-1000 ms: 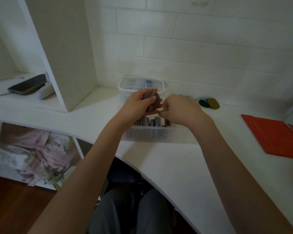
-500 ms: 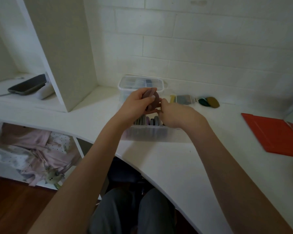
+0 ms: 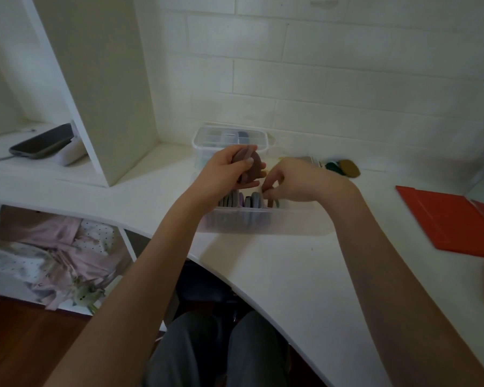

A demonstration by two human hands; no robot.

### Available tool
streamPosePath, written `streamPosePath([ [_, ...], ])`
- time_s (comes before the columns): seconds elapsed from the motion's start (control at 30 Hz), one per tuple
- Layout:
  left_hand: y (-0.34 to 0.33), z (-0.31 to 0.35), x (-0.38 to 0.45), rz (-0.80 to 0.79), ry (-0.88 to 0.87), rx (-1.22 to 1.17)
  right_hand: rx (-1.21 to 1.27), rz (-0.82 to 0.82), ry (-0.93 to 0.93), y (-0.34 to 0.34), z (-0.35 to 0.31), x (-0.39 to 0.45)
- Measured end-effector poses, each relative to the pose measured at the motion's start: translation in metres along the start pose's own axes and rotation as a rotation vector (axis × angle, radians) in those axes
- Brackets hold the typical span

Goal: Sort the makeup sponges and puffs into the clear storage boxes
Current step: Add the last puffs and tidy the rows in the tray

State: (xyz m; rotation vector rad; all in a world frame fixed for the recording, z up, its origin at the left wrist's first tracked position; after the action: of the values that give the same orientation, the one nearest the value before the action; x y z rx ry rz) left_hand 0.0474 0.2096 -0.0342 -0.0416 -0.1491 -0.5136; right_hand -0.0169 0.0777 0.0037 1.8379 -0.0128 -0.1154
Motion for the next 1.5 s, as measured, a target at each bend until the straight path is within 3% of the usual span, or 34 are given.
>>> streamPosePath([
  [0.23, -0.001, 0.001, -0.001, -0.006, -0.003, 0.011, -0.155, -0.064, 0.029, -0.007, -0.009, -0.004],
  [0.47, -0.002, 0.001, -0.002, -0.011, -0.005, 0.03, -0.092, -0.073, 0.023, -0.008, -0.004, -0.003],
  [0.8, -0.006, 0.001, -0.003, -0.038, -0.085, 0.224, 0.223, 0.04, 0.094, 0.001, 0.014, -0.002],
  [1.07, -0.006, 0.004, -0.004, -0.023, -0.086, 0.242, 0.33, -0.037, 0.077, 0.002, 0.016, 0.001],
  [1.2, -0.006, 0.005, -0.006, -0.04, -0.077, 0.247, 0.406, 0.015, 0.03, 0.009, 0.019, -0.001],
  [1.4, -0.008, 0.009, -0.007, -0.056, -0.008, 0.158, 0.545, 0.22, 0.007, 0.011, 0.018, -0.002],
  [1.5, -0.007, 0.01, -0.008, -0.094, 0.023, 0.156, 0.656, 0.232, 0.016, 0.005, 0.014, 0.001],
])
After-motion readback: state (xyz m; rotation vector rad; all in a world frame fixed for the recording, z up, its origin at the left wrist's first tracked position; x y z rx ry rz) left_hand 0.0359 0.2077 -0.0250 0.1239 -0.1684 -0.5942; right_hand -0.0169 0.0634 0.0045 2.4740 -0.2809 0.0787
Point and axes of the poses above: each hand's wrist, its own x-axis towards the middle knuckle, its own y-axis out of the back of the hand, z = x × y, the point moved 1 cm from there along x, towards the middle knuckle, and after that the axes turned 3 degrees about z, right-handed, at the moved point
